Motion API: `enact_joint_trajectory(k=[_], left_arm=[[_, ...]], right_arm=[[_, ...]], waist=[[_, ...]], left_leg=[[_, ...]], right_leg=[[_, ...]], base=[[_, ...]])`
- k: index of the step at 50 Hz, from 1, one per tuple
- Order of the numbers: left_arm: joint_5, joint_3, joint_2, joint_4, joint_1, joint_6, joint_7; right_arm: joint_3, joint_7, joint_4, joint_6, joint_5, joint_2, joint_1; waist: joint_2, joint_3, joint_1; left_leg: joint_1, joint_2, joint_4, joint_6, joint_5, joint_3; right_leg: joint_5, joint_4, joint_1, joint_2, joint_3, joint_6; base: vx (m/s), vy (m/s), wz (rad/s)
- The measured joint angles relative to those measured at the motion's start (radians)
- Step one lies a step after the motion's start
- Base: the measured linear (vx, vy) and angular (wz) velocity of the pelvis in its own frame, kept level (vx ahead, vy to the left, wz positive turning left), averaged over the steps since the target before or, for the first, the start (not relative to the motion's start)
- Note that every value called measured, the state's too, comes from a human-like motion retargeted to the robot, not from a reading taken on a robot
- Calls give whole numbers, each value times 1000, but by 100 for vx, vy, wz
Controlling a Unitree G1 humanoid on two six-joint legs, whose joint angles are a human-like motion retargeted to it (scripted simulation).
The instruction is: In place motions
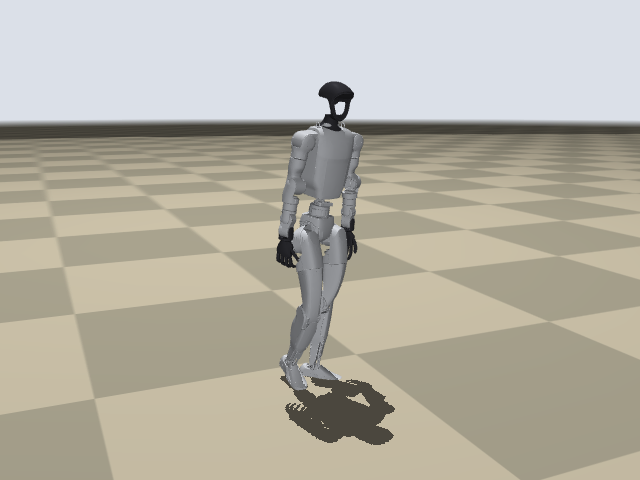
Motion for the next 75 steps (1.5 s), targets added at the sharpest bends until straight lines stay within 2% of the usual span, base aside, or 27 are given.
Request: enact_joint_trajectory(k=[6, 8, 10, 17, 20, 25, 35, 48, 59, 65, 69, 70, 75], left_arm=[[1, -6, -17, -12, -4, 5, -18], [2, -8, -24, -18, 0, 4, -26], [7, -14, -27, -16, 7, 6, -32], [14, -19, -29, 16, 3, 20, -31], [42, -24, -19, 3, 17, 24, -58], [40, -44, -12, 9, -1, 38, -36], [50, -54, -19, -25, -13, 35, -62], [43, -45, -19, 15, -3, 39, -50], [18, 1, -28, 12, 12, 29, -29], [-16, 32, -30, 12, 19, 29, -28], [-11, 30, -22, 7, 26, 27, -24], [-9, 29, -20, 7, 28, 27, -24], [-7, 12, -21, 14, 20, 30, -26]], right_arm=[[0, -7, 22, 13, -1, -1, -1], [0, -19, 25, 14, -1, -2, 3], [-1, -32, 30, 15, -4, -2, 8], [-4, -30, 47, 28, -4, 1, -13], [10, -19, 38, 29, -7, 7, -19], [3, 10, 1, 30, 8, 24, -37], [25, 18, 26, 30, -23, 23, -28], [-7, 14, 64, 40, -31, 4, -20], [-18, 7, 65, 47, -36, -16, -28], [-14, 9, 61, 45, -26, -17, -22], [-10, 15, 58, 45, -30, -14, -20], [-10, 15, 57, 45, -32, -14, -20], [-24, 18, 48, 44, -30, -13, -11]], waist=[[-38, 14, -13], [-52, 11, -18], [-68, 1, -31], [-72, -45, 12], [-77, -80, 22], [-59, -64, -2], [-73, -98, 16], [-90, -97, 24], [-108, -77, 41], [-128, -69, 83], [-125, -64, 104], [-121, -65, 104], [-94, -77, 64]], left_leg=[[28, -53, -1, 3, 1, -55], [39, -76, -2, 3, -1, -73], [52, -103, -5, 2, -3, -94], [55, -107, 0, -7, -17, -96], [52, -111, -7, -14, -23, -85], [69, -93, -10, -14, -14, -121], [80, -86, -8, -32, -4, -151], [57, -72, 34, -45, -16, -184], [-26, -69, 234, -50, -71, -219], [-34, -119, 259, -12, -46, -401], [-16, -120, 227, -47, -38, -498], [-10, -115, 215, -54, -37, -499], [24, -88, 144, -19, -46, -406]], right_leg=[[-6, -261, 26, 60, 197, 85], [33, -374, 56, 55, 237, 97], [124, -488, 90, 38, 242, 91], [207, -662, 193, 38, 89, 119], [196, -646, 167, 43, 132, 94], [169, -618, 182, 60, 115, 74], [156, -644, 218, 70, 70, 49], [145, -660, 237, 91, 62, 13], [163, -659, 227, 80, 110, 1], [182, -651, 223, 66, 171, -2], [190, -645, 223, 76, 210, -5], [191, -643, 223, 80, 216, -6], [186, -628, 216, 86, 215, -5]], base=[[-3, -11, 56], [-1, -8, 58], [5, -5, 59], [1, 0, 0], [0, -1, -12], [-7, 0, 44], [-2, 0, 25], [-12, 3, 18], [-10, 5, -15], [0, 2, -67], [7, -1, -74], [11, -2, -47], [11, -2, -12]])
